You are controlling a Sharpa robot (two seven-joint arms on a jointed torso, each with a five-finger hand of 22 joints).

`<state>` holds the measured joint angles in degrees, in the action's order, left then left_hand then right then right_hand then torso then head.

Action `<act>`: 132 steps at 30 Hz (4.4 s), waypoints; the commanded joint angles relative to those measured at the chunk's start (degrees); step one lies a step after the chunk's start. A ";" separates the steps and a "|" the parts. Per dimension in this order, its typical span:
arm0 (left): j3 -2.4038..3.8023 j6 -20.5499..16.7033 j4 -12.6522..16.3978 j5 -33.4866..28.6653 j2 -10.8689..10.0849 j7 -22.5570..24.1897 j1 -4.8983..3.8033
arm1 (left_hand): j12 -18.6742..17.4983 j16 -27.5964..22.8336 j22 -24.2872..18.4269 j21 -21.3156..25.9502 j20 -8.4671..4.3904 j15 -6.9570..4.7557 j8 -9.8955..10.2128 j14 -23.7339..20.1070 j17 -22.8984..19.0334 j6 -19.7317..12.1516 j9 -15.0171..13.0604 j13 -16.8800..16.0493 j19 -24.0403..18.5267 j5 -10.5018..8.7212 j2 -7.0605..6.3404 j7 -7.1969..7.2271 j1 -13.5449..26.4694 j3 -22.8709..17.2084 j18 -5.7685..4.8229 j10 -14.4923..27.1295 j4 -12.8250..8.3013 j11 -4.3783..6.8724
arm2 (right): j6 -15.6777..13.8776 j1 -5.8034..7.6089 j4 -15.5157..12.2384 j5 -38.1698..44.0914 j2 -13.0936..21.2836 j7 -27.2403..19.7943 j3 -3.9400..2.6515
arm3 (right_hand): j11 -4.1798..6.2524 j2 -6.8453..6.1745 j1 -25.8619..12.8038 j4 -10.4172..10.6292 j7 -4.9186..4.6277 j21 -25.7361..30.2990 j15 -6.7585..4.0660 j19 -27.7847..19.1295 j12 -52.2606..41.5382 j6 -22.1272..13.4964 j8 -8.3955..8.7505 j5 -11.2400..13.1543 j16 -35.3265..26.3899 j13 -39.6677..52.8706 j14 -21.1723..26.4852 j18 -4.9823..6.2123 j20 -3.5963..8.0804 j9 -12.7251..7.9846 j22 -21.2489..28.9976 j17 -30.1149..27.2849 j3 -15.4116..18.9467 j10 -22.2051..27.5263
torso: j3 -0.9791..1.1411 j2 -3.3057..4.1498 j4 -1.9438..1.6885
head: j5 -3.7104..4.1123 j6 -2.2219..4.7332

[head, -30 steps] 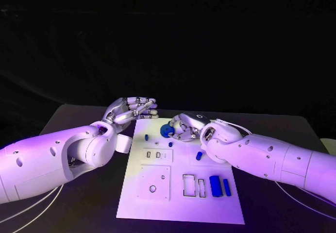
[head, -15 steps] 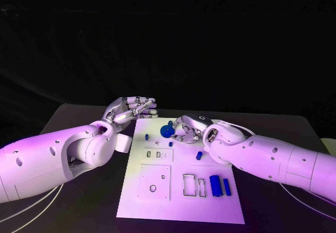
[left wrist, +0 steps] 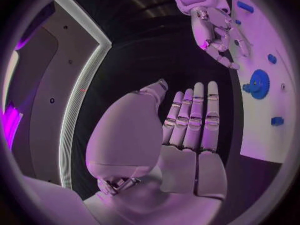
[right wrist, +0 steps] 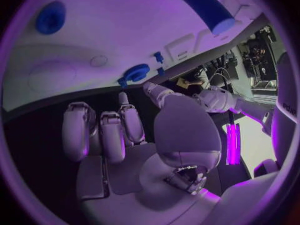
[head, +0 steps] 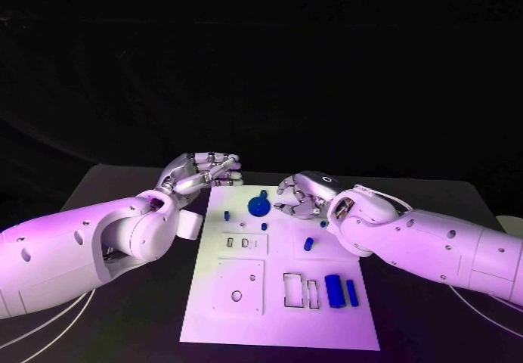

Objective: Assemble the parts on the task board

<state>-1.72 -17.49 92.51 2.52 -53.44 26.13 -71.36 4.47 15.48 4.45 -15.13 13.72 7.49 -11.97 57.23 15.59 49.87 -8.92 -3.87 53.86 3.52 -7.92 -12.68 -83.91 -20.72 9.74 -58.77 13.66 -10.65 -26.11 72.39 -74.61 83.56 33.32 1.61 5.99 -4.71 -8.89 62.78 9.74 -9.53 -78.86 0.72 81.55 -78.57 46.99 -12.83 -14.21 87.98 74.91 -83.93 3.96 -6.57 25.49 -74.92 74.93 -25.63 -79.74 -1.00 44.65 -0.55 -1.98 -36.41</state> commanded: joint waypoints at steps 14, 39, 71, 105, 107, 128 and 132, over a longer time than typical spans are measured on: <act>0.03 1.72 0.38 -0.10 -0.14 0.45 0.02 | -0.47 -0.49 -0.15 0.35 0.13 0.40 0.33 -0.07 0.30 -0.52 -0.05 -0.04 0.26 -0.31 0.59 -1.59 0.31 -0.60 0.77 0.11 -0.06 -0.18 | 12.32 3.66 -5.07 -22.83 15.51 -9.41 -0.11 | 0.11 -2.99 9.19 -7.91 -0.08 1.94 -0.41 -0.95 0.90 1.07 2.34 2.92 -0.36 1.18 -4.41 -0.30 0.30 -0.10 -2.16 7.87 -0.93 0.78 | 0.27 -0.64 1.27 | 0.88 0.56; 0.02 2.35 -0.21 -0.11 -0.12 0.22 0.41 | -0.54 -0.63 -0.20 0.42 0.15 0.43 0.38 -0.22 0.38 -0.60 -0.05 -0.04 0.17 -0.32 0.42 -1.53 0.33 -0.72 0.76 0.17 -0.19 -0.16 | 7.22 -0.54 0.45 -14.37 15.51 -10.81 -0.01 | -0.35 -2.38 10.04 -8.80 -0.60 1.99 0.02 -0.87 1.29 0.67 3.23 1.85 -0.35 0.83 -4.43 -0.32 -0.08 -0.24 -2.31 8.01 -1.72 1.19 | 0.54 -0.58 1.19 | 0.63 -0.07; 0.01 2.58 -0.58 -0.11 0.37 -0.04 0.45 | -0.56 -0.71 -0.23 0.46 0.16 0.42 0.39 -0.27 0.49 -0.62 -0.06 -0.04 0.14 -0.31 0.38 -1.51 0.21 -0.96 0.77 0.17 -0.41 -0.14 | 8.44 -1.36 3.09 -13.65 12.34 -8.14 -0.02 | 0.19 -0.50 10.25 -9.40 0.06 1.17 -0.33 -0.07 0.11 4.79 2.06 3.39 -0.12 2.04 -4.60 -0.52 0.06 0.37 -3.34 8.62 -4.09 -0.01 | 0.50 -0.69 1.25 | 0.26 -0.47; 0.01 2.69 -0.92 -0.10 0.41 -0.20 0.51 | -0.57 -0.77 -0.25 0.48 0.16 0.41 0.39 -0.27 0.60 -0.62 -0.08 -0.04 0.14 -0.32 0.33 -1.51 0.12 -1.18 0.78 0.16 -0.59 -0.14 | 4.82 -1.67 4.23 -13.57 11.08 -8.25 -0.01 | 2.81 2.92 9.11 -9.33 3.16 0.56 -2.54 0.60 -0.15 9.81 -4.06 4.00 -0.05 2.58 -4.72 -0.72 1.99 3.87 -4.36 8.96 -5.86 -0.83 | 0.60 -0.66 1.38 | -0.02 -0.70; 0.01 2.71 -0.93 -0.10 0.42 -0.21 0.51 | -0.57 -0.77 -0.25 0.48 0.16 0.41 0.39 -0.27 0.60 -0.62 -0.08 -0.04 0.14 -0.32 0.33 -1.51 0.12 -1.18 0.78 0.16 -0.59 -0.14 | 4.28 -1.67 4.21 -13.67 11.08 -8.33 -0.01 | 2.89 3.03 9.16 -9.44 3.23 0.45 -2.64 0.69 -0.11 9.64 -4.38 4.02 -0.06 2.56 -4.71 -0.76 2.10 4.11 -4.48 8.93 -5.94 -0.83 | 0.60 -0.66 1.39 | -0.02 -0.70; -0.05 2.89 -0.76 -0.10 0.50 -0.53 0.62 | -0.58 -0.82 -0.26 0.49 0.16 0.42 0.40 -0.28 0.68 -0.63 -0.10 -0.05 0.13 -0.31 0.30 -1.52 0.17 -1.31 0.78 0.15 -0.65 -0.15 | 1.76 0.77 -12.92 -12.04 12.26 5.40 -0.06 | 2.36 4.27 8.81 -10.36 2.50 1.35 -2.32 0.26 1.43 6.32 -6.14 3.79 -0.30 1.32 -4.61 -0.60 2.06 5.69 -4.02 8.49 -8.29 0.29 | 0.51 -0.79 1.27 | -0.34 -0.56; -0.06 2.81 -0.79 -0.10 0.48 -0.46 0.66 | -0.58 -0.82 -0.26 0.49 0.16 0.42 0.40 -0.28 0.68 -0.63 -0.10 -0.05 0.13 -0.31 0.30 -1.52 0.17 -1.31 0.78 0.15 -0.65 -0.15 | 1.96 0.91 -15.31 -10.01 10.23 7.53 0.04 | 2.41 3.86 8.03 -10.19 2.59 1.33 -2.33 0.32 1.36 6.23 -6.51 4.63 -0.34 1.40 -4.60 -0.60 2.01 5.89 -4.10 8.40 -8.14 0.18 | 0.64 -0.77 1.47 | -0.67 -0.47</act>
<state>-1.80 -15.61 91.59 2.50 -53.05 25.35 -70.71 4.16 14.97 4.26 -14.92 13.72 7.70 -11.77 57.02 16.21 49.47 -8.92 -3.87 53.86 3.52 -7.61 -12.69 -83.60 -21.67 9.74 -58.78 13.04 -10.65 -23.97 73.32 -89.21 70.34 44.11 4.75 5.96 -2.15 -4.87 71.84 -0.79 -7.06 -77.70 -1.56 82.05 -77.29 53.49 -14.83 -9.89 87.75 74.93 -84.13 3.96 -4.61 26.91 -74.92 74.93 -33.77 -79.83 -0.45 43.84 0.84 -2.46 -36.99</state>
